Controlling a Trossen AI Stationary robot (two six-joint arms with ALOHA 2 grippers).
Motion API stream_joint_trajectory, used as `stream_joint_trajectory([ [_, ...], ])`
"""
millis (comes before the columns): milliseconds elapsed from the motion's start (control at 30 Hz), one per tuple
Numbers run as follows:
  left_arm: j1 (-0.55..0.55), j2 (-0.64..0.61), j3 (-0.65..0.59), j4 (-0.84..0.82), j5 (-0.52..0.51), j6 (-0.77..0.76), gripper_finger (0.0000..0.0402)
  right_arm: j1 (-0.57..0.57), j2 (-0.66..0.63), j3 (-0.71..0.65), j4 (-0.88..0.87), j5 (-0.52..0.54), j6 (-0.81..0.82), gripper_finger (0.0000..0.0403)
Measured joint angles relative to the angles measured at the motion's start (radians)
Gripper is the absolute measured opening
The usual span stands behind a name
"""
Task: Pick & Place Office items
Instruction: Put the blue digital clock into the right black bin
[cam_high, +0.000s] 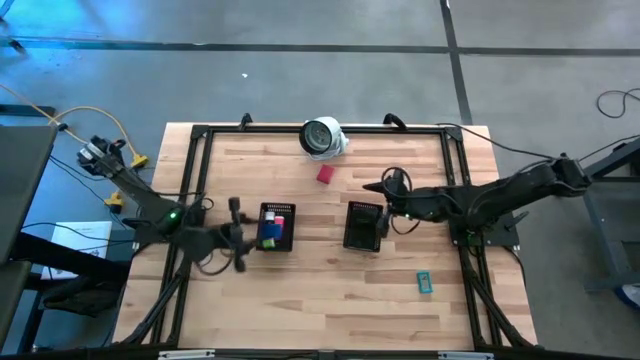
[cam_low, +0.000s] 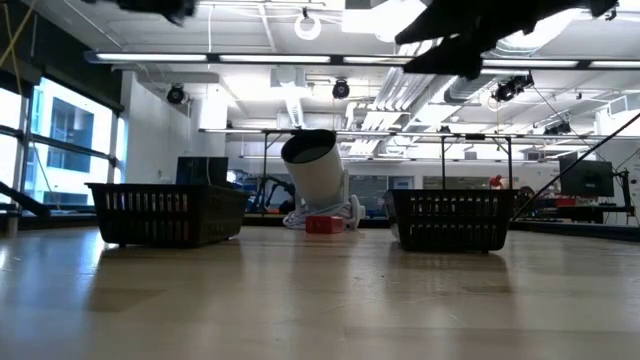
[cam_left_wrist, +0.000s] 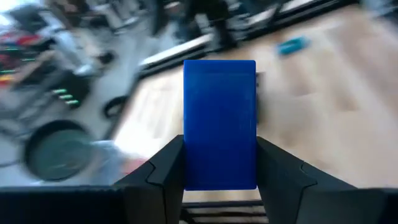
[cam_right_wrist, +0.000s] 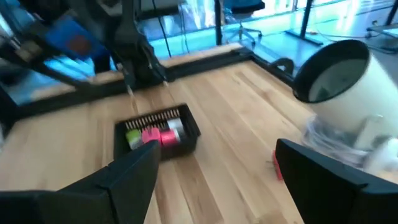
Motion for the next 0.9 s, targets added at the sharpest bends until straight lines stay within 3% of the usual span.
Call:
stream_joint_trajectory([
  [200, 0.189, 0.078, 0.001, 0.048, -0.022, 0.077, 0.0148, -0.1, 0.099, -0.057, 0.185, -0.157, 0.002, 0.0309],
  [333, 0.272, 0.169, 0.001, 0.121, 0.03, 0.145, 0.0148, -0.132, 0.157, -0.055, 0.376, -0.225, -0.004, 0.0309],
  [533, 0.303, 0.307, 0.015, 0.281, 0.046, 0.265, 0.0148, -0.172, 0.243, -0.054, 0.531, -0.304, 0.039, 0.0309],
  [900, 0.316, 0.468, 0.163, 0.284, -0.08, 0.459, 0.0148, -0.191, 0.33, 0.011, 0.565, -0.346, 0.089, 0.0309],
])
